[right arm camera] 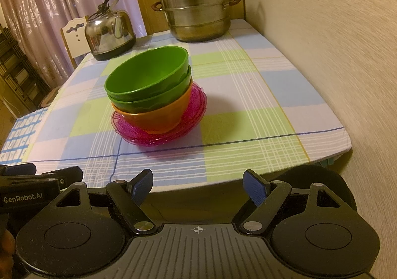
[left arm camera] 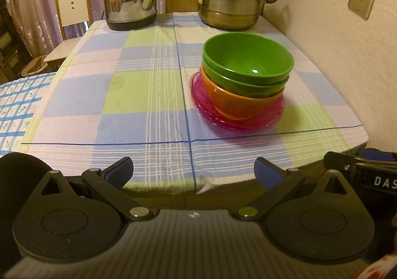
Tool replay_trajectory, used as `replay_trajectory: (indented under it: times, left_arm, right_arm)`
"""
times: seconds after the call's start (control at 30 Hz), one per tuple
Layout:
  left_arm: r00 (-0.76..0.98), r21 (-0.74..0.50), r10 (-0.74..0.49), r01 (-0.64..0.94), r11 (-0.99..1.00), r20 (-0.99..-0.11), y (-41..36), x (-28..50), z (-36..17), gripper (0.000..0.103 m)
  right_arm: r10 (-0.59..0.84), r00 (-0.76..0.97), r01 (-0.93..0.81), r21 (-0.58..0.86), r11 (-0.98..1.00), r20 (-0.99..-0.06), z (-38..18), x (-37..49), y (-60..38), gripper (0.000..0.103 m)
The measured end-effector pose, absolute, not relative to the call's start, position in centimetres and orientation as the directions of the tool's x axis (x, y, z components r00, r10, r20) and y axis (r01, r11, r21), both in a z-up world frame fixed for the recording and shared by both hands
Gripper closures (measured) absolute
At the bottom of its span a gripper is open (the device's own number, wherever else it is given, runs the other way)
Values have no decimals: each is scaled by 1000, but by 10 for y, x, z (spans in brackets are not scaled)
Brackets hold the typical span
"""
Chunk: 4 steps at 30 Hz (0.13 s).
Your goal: Organize plates and bowls
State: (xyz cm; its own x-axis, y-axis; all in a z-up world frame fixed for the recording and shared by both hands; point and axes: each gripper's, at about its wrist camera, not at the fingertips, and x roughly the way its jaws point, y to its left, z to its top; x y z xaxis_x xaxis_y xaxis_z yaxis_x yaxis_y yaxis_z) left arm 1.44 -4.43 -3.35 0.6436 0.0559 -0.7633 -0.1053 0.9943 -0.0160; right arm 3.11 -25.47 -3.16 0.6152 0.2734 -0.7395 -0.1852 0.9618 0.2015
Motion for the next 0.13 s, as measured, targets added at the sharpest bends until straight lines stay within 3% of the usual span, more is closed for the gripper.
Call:
replay_trajectory:
  times: [0.13]
  left_arm:
    - [647, -28, 45, -101, 994, -761, -44, 13, -35, 0]
  right_arm:
    - [273, 618, -189, 198, 962, -737, -30, 31, -254, 24]
